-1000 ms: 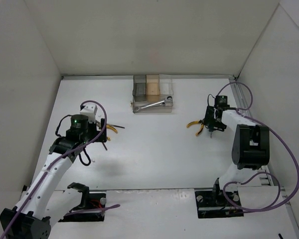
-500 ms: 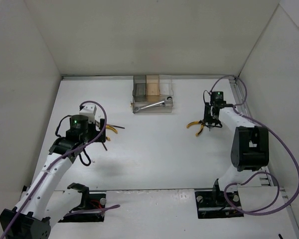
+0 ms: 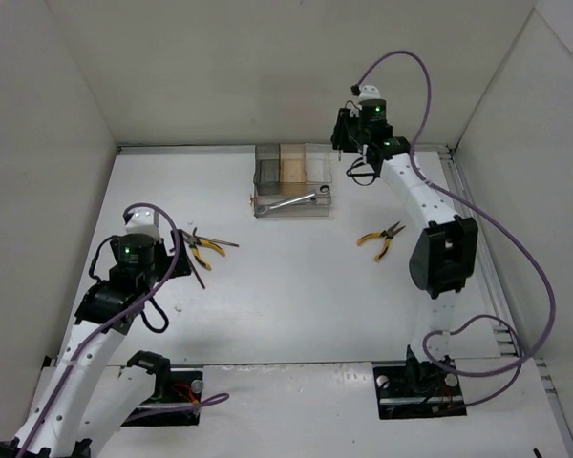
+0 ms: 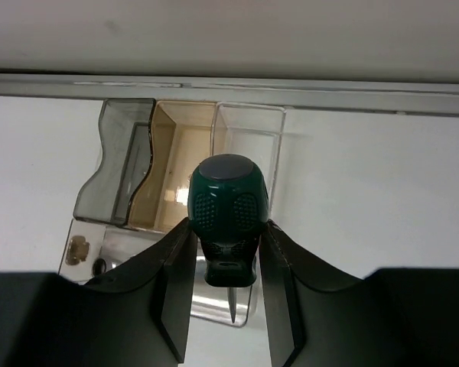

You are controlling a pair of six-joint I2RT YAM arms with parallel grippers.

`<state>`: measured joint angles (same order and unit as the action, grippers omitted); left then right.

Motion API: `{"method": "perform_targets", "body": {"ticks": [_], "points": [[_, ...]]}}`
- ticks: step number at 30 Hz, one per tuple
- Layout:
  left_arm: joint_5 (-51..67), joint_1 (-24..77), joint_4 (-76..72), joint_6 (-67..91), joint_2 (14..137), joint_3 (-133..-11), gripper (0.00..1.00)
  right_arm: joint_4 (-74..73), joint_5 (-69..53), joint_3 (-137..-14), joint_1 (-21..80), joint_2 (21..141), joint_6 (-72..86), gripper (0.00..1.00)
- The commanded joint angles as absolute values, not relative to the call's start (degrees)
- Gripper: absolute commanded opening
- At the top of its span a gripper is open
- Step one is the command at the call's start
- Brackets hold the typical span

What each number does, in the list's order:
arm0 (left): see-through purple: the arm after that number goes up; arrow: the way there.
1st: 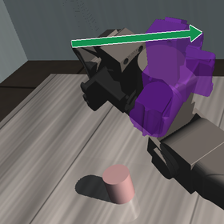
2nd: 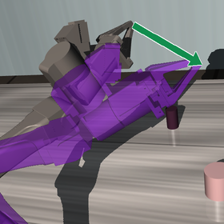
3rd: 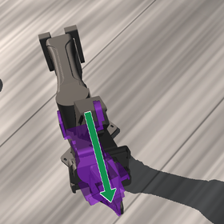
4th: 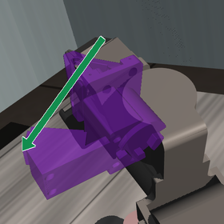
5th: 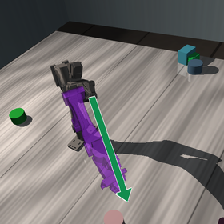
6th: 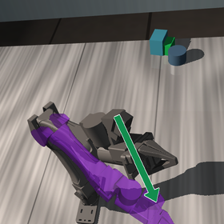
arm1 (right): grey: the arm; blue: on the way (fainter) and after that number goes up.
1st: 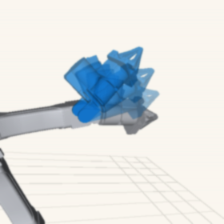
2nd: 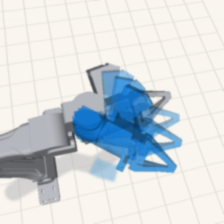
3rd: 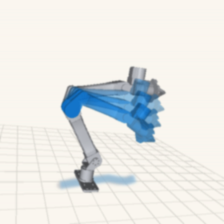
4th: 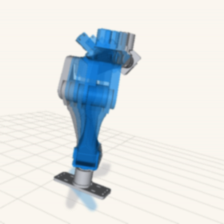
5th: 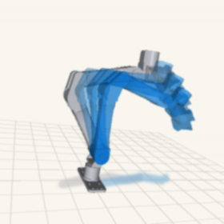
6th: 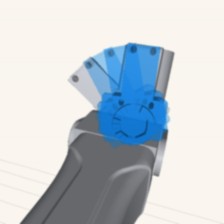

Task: Sort the tools into containers

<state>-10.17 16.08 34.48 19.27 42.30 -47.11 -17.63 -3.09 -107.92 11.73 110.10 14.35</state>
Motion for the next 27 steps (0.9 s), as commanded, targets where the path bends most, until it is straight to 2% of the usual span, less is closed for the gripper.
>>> {"method": "perform_targets", "body": {"ticks": [1, 10, 19, 23, 25, 27], "points": [[-13.62, 16.26, 37.17, 24.60, 41.75, -48.96, 0.97, -16.00, -5.45, -114.50, 12.83, 117.23, 16.52, 0.05], [-11.08, 16.26, 41.75, 32.69, 36.83, -46.85, 0.97, -12.13, -5.19, -126.55, 13.80, 134.45, 18.54, 0.07], [-13.27, 16.26, 42.80, 38.92, 37.52, -45.18, 0.97, -9.93, -6.24, -129.99, 13.54, 139.40, 20.21, 0.17], [-11.87, 16.26, 40.79, 40.34, 38.85, -44.04, 0.97, -8.70, -6.06, -128.77, 13.62, 138.08, 19.86, 0.38], [-11.60, 16.26, 40.17, 40.69, 39.46, -43.77, 0.96, -7.92, -5.63, -127.10, 13.80, 136.24, 19.51, 0.56], [-11.60, 16.26, 39.73, 40.87, 39.99, -43.51, 0.96, -7.73, -4.84, -125.08, 13.89, 134.39, 19.42, 0.62]]}}
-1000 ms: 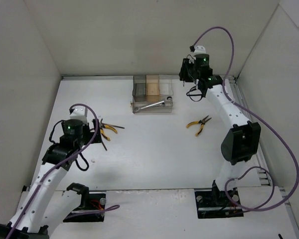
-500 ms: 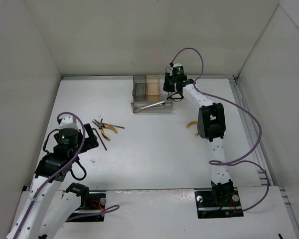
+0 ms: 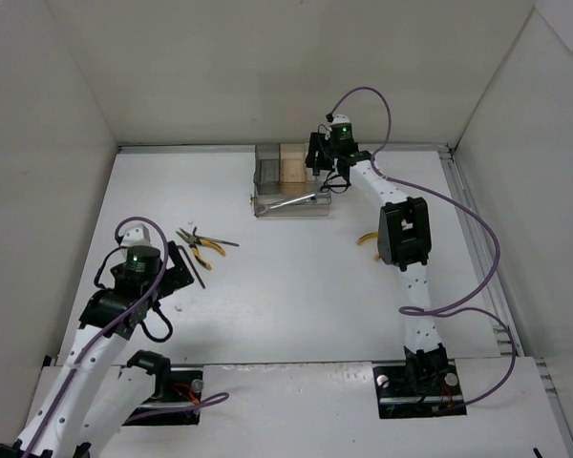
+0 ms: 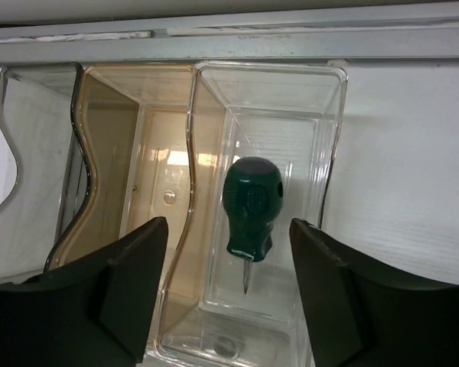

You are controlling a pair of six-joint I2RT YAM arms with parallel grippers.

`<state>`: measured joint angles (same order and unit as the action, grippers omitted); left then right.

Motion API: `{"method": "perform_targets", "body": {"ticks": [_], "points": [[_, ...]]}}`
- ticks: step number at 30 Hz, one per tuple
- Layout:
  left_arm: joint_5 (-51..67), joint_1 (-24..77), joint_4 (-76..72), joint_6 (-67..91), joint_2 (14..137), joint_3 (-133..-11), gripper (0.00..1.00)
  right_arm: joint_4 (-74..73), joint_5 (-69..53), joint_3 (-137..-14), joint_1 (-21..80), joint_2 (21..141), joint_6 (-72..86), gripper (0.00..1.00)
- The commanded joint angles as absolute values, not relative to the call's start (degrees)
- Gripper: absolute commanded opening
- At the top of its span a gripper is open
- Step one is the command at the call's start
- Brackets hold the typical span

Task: Sort the tools into containers

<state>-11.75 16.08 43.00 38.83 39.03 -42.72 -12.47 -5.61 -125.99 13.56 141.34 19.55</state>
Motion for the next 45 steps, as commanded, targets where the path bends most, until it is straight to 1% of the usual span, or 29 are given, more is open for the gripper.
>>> {"method": "perform_targets", "body": {"ticks": [1, 3, 7, 12, 13, 15, 16, 18, 20, 21, 22, 24, 25, 28, 33, 45], "points": [[-11.86, 16.26, 39.29, 40.78, 40.08, -43.51, 0.96, -7.65, -4.75, -124.37, 13.89, 133.69, 19.25, 0.64], [-12.13, 16.26, 38.85, 40.78, 40.60, -43.50, 0.96, -7.65, -4.57, -122.18, 13.62, 131.84, 19.16, 0.67], [-13.53, 16.26, 38.58, 42.10, 41.75, -43.86, 0.96, -7.56, -2.56, -117.17, 13.80, 126.05, 17.76, 0.68], [-15.99, 16.26, 39.11, 45.26, 46.57, -44.65, 0.93, -7.47, 4.04, -105.23, 14.24, 112.78, 14.51, 0.68], [-16.61, 16.26, 39.11, 45.79, 47.71, -44.82, 0.92, -7.47, 5.17, -103.38, 14.15, 108.50, 14.33, 0.68], [-17.75, 15.56, 38.76, 46.49, 51.58, -45.96, 0.88, -7.56, 6.58, -97.40, 14.41, 104.00, 13.89, 0.69], [-18.10, 15.03, 38.41, 46.49, 52.98, -46.31, 0.85, -7.47, 6.85, -95.21, 14.41, 99.10, 13.89, 0.69], [-18.54, 13.90, 37.36, 46.50, 57.64, -47.90, 0.82, -7.47, 7.90, -88.35, 14.59, 94.50, 13.45, 0.69], [-17.85, 12.93, 35.78, 45.97, 62.74, -49.39, 0.76, -7.64, 8.70, -81.85, 14.94, 87.48, 13.97, 0.69], [-17.15, 11.35, 35.34, 45.62, 64.32, -50.09, 0.74, -7.47, 9.05, -79.65, 14.59, 85.28, 14.06, 0.69], [-16.09, 10.55, 34.90, 45.09, 68.08, -51.23, 0.69, -7.56, 9.23, -75.54, 14.76, 80.82, 14.06, 0.70], [-13.63, 8.19, 34.54, 44.39, 71.61, -52.81, 0.65, -7.47, 9.58, -71.91, 14.59, 74.57, 14.67, 0.70], [-12.93, 8.17, 34.63, 44.21, 74.76, -54.21, 0.63, -7.56, 9.41, -68.68, 14.85, 72.88, 14.68, 0.71], [-11.78, 6.86, 33.75, 42.98, 79.26, -55.80, 0.59, -7.65, 9.84, -63.31, 14.85, 66.37, 15.47, 0.72], [-9.14, 6.86, 32.87, 42.01, 85.50, -57.74, 0.53, -8.35, 8.88, -57.32, 14.59, 58.46, 17.05, 0.73], [-8.26, 7.38, 31.91, 42.54, 93.51, -62.58, 0.51, -12.92, 7.47, -53.17, 14.85, 49.75, 16.61, 0.73]]}}
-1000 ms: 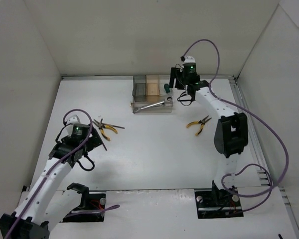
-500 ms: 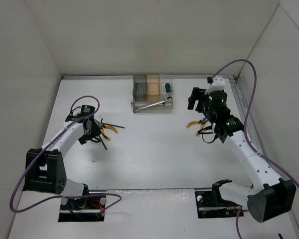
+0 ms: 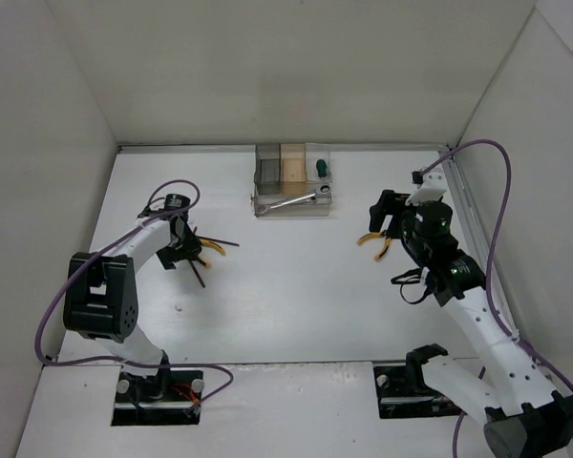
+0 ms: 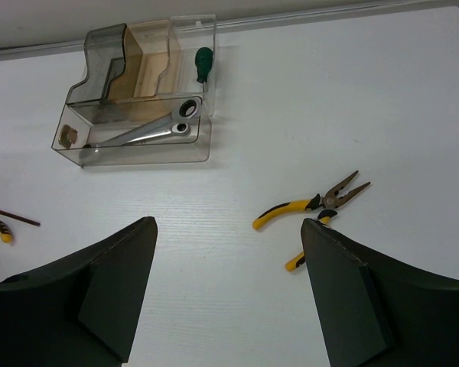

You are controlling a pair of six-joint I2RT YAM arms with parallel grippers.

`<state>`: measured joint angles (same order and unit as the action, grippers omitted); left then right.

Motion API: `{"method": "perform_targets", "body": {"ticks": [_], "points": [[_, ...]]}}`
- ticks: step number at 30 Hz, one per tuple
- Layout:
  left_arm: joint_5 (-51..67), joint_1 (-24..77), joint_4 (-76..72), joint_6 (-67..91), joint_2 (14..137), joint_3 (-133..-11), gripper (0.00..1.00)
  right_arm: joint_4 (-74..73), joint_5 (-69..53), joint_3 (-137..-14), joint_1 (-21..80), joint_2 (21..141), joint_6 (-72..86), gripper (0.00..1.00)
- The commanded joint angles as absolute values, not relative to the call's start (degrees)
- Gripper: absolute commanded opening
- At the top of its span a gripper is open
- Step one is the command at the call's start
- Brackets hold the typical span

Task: Sort the tools into containers

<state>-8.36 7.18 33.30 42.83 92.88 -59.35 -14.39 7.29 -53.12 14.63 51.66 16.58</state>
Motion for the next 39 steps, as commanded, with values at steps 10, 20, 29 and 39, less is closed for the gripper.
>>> {"method": "perform_targets", "body": {"ticks": [10, 20, 29, 39], "points": [[-8.35, 6.77, 31.56, 42.28, 96.77, -64.42, 0.46, -14.06, 7.12, -52.03, 14.86, 47.55, 16.08, 0.74], [-8.44, 5.10, 33.92, 42.71, 100.45, -66.35, 0.33, -14.33, 7.73, -51.24, 14.77, 46.58, 15.82, 0.74], [-8.97, 5.10, 38.67, 40.78, 104.50, -71.37, 0.05, -14.50, 8.17, -49.83, 14.76, 44.39, 15.47, 0.75], [-9.23, 1.05, 38.06, 38.06, 95.20, -71.63, 0.00, -14.85, 8.53, -49.39, 14.77, 42.63, 14.94, 0.76]]}}
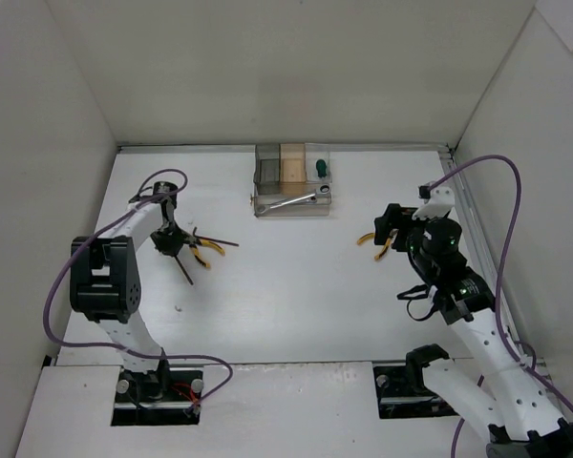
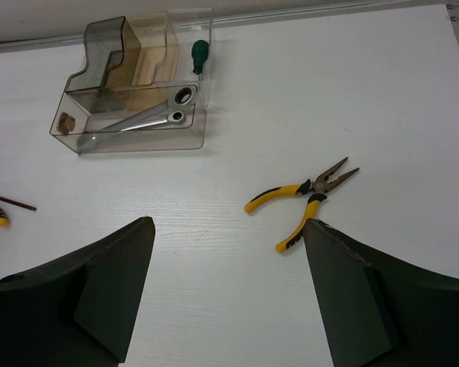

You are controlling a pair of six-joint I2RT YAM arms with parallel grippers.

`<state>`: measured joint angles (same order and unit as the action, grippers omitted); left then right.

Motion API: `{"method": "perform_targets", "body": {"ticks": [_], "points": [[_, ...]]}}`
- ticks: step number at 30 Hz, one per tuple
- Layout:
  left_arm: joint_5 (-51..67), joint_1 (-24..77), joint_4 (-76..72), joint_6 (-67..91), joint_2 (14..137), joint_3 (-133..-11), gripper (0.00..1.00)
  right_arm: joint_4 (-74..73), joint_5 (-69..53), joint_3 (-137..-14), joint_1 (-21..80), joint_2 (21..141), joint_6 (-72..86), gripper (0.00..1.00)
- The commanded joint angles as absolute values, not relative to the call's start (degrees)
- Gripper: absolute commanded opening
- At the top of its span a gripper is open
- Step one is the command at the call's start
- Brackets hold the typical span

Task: Sort the tools into containers

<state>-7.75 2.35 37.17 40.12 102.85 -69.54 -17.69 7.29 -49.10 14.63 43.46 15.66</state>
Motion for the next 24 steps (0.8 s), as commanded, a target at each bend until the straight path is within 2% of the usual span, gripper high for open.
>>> {"method": "perform_targets", "body": {"ticks": [1, 5, 10, 14, 24], "points": [[-9.23, 1.05, 37.88, 37.71, 94.23, -72.15, 0.00, -14.85, 8.18, -49.48, 14.94, 42.63, 14.94, 0.76], [-5.65, 0.53, 33.07, 34.73, 87.02, -75.41, 0.00, -15.11, 7.74, -50.01, 14.85, 41.92, 15.21, 0.77], [-1.85, 5.34, 22.78, 30.25, 82.71, -79.44, 0.00, -15.73, 6.77, -50.62, 14.59, 40.61, 15.56, 0.77], [1.21, 9.75, 13.65, 25.23, 85.77, -84.63, 0.00, -16.79, 5.54, -50.71, 14.59, 39.73, 15.73, 0.77], [9.23, 18.01, 2.21, 13.10, 107.30, -106.85, 0.00, -18.54, 1.85, -50.63, 14.59, 38.85, 16.61, 0.77]]}}
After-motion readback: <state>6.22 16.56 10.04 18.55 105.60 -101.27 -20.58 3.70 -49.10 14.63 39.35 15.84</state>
